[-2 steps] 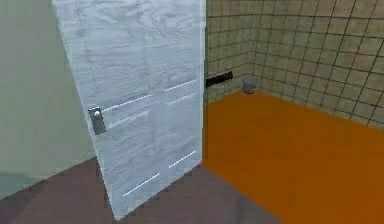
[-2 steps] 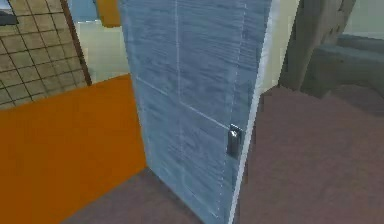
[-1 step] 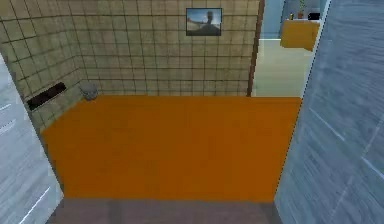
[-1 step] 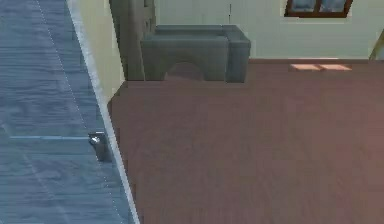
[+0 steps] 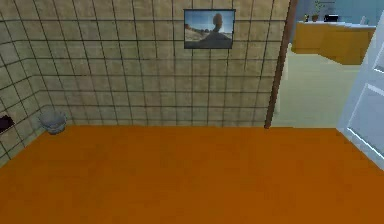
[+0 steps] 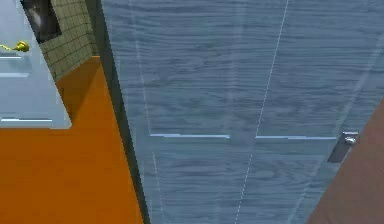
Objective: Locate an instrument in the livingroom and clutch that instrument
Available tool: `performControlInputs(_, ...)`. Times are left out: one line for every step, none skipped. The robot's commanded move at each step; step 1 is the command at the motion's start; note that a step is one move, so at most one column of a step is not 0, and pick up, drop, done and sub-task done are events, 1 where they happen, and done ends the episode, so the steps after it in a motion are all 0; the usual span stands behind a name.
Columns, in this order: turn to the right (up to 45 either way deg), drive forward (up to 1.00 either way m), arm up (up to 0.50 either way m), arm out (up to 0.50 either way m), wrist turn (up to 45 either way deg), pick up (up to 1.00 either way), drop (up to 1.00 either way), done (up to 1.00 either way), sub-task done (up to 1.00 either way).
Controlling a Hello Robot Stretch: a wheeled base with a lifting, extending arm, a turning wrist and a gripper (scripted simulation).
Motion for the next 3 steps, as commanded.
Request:
performControlInputs(0.0, 0.40, 0.00, 0.00, 0.0, 0.00, 0.00, 0.00, 0.00)
performControlInputs(33.0, 0.00, 0.00, 0.00, 0.0, 0.00, 0.00, 0.00, 0.00)
performControlInputs(0.0, 1.00, 0.00, 0.00, 0.0, 0.00, 0.00, 0.00, 0.00)
